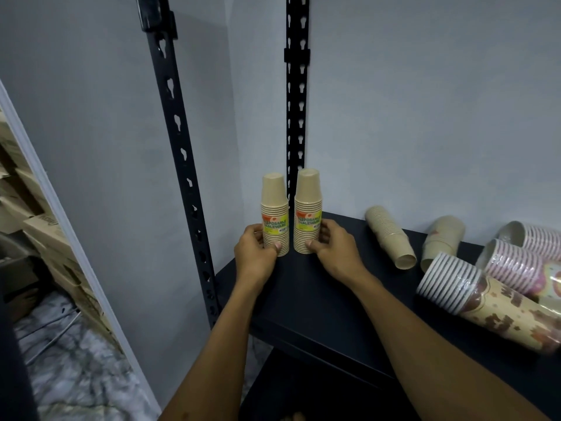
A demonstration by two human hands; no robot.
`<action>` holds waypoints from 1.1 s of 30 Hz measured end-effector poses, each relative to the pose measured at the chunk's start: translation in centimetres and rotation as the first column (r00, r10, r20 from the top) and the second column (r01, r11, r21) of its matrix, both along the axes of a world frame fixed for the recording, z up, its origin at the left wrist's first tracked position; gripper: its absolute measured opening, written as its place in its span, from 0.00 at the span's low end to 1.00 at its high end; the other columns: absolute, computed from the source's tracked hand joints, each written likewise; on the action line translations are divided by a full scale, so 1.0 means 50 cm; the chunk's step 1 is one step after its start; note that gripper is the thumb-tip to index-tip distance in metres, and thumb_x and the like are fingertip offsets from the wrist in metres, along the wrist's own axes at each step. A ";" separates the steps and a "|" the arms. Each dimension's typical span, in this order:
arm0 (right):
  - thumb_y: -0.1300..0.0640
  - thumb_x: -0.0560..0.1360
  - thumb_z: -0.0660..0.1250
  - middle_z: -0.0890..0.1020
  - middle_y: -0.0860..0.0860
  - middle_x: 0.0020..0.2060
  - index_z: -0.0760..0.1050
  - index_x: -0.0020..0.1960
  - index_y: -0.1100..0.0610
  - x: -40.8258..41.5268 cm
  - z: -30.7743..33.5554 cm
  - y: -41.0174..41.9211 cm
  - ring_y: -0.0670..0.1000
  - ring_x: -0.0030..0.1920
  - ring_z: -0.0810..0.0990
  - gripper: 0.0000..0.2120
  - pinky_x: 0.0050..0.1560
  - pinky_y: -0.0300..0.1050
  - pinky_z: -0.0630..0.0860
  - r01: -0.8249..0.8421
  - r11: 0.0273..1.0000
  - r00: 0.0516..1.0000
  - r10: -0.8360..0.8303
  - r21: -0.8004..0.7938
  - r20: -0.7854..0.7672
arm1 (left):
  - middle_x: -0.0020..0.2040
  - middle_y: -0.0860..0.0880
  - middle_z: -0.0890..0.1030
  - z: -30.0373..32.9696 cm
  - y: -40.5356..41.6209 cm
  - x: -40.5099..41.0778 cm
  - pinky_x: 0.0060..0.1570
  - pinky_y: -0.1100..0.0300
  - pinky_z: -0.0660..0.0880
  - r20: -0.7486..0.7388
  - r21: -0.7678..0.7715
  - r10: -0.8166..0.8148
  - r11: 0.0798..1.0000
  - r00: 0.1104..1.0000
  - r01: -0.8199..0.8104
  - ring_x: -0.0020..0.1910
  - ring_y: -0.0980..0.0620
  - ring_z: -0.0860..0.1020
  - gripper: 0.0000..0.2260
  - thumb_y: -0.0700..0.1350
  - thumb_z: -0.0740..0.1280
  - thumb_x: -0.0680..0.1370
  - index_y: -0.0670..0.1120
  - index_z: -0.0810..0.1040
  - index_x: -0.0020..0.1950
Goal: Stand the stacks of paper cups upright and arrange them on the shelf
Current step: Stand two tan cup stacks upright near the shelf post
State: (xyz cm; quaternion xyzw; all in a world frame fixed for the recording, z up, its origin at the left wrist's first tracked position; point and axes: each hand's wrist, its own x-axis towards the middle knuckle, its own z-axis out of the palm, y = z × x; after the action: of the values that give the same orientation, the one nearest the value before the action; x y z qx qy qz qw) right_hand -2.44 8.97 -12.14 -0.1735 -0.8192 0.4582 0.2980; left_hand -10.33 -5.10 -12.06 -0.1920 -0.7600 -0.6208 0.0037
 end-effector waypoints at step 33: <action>0.61 0.72 0.73 0.82 0.50 0.56 0.72 0.67 0.57 -0.002 -0.004 -0.006 0.46 0.54 0.81 0.24 0.57 0.41 0.77 -0.034 0.999 0.999 0.034 0.009 -0.001 | 0.59 0.46 0.81 -0.003 0.000 0.000 0.55 0.57 0.76 -0.042 -0.021 0.023 0.999 0.999 -0.024 0.56 0.50 0.79 0.22 0.37 0.73 0.72 0.43 0.74 0.65</action>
State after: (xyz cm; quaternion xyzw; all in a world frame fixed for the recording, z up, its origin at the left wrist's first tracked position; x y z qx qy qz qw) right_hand -2.52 8.68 -12.36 -0.1581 -0.8239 0.4597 0.2913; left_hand -10.33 -5.08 -12.22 -0.1959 -0.7685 -0.6086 0.0250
